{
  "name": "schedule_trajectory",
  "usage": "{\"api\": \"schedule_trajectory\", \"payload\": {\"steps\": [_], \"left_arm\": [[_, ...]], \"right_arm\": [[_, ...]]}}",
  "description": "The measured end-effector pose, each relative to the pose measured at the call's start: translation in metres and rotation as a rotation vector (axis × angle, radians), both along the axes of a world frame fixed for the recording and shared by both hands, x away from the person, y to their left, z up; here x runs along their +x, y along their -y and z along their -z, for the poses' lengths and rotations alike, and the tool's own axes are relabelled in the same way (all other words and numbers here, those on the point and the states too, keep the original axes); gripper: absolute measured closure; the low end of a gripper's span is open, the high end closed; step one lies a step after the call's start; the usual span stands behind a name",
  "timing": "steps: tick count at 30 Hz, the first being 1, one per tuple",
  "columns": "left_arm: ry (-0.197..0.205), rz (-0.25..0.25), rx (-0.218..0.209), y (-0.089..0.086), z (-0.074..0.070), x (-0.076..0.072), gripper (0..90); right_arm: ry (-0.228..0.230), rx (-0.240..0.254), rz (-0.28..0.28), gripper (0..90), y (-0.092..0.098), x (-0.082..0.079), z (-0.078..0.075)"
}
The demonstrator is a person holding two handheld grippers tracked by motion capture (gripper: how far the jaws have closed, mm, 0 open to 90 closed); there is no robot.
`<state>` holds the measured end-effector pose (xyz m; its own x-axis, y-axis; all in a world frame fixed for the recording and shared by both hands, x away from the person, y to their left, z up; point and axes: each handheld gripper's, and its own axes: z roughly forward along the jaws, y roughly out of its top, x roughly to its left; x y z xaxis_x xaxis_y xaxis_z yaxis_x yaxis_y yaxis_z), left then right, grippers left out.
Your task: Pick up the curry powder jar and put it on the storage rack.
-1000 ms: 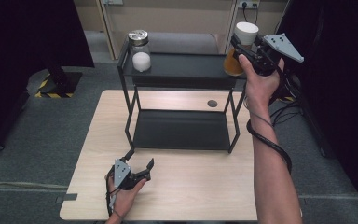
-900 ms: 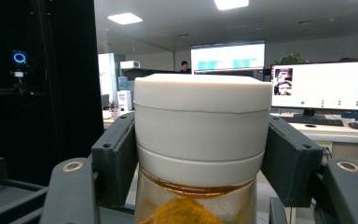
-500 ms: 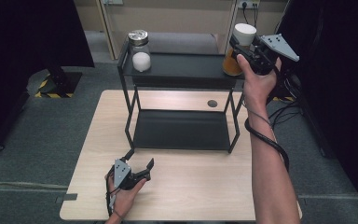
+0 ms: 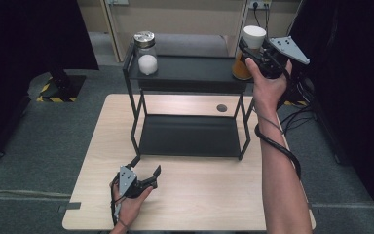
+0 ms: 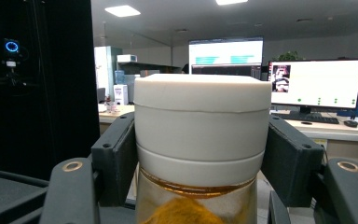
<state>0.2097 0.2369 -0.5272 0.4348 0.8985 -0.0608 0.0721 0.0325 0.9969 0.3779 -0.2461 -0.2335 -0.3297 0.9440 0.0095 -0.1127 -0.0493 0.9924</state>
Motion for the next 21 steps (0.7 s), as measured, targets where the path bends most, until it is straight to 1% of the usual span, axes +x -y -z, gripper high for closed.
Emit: {"api": "schedule_trajectory", "payload": {"steps": [6, 8, 11, 13, 14, 21], "left_arm": [[0.001, 0.000, -0.002, 0.000, 0.000, 0.000, 12.3], [0.002, 0.000, -0.001, 0.000, 0.000, 0.000, 12.3], [0.001, -0.001, -0.001, 0.000, 0.000, 0.000, 12.2], [0.000, -0.002, -0.002, 0.000, 0.000, 0.000, 12.3], [0.000, -0.002, -0.002, 0.000, 0.000, 0.000, 12.2], [0.003, -0.004, 0.009, 0.001, 0.000, 0.000, 12.2]], "right_arm": [[0.000, -0.030, 0.001, 33.2, -0.003, -0.001, -0.002], [-0.001, -0.031, -0.001, 26.3, -0.003, -0.001, -0.003], [-0.016, -0.049, 0.001, 13.4, -0.003, -0.005, -0.007], [-0.015, -0.047, -0.002, 9.7, -0.001, -0.010, -0.007], [-0.023, -0.050, -0.006, 8.4, 0.001, -0.011, -0.008], [-0.031, -0.040, -0.059, 7.7, 0.014, -0.031, -0.004]]}}
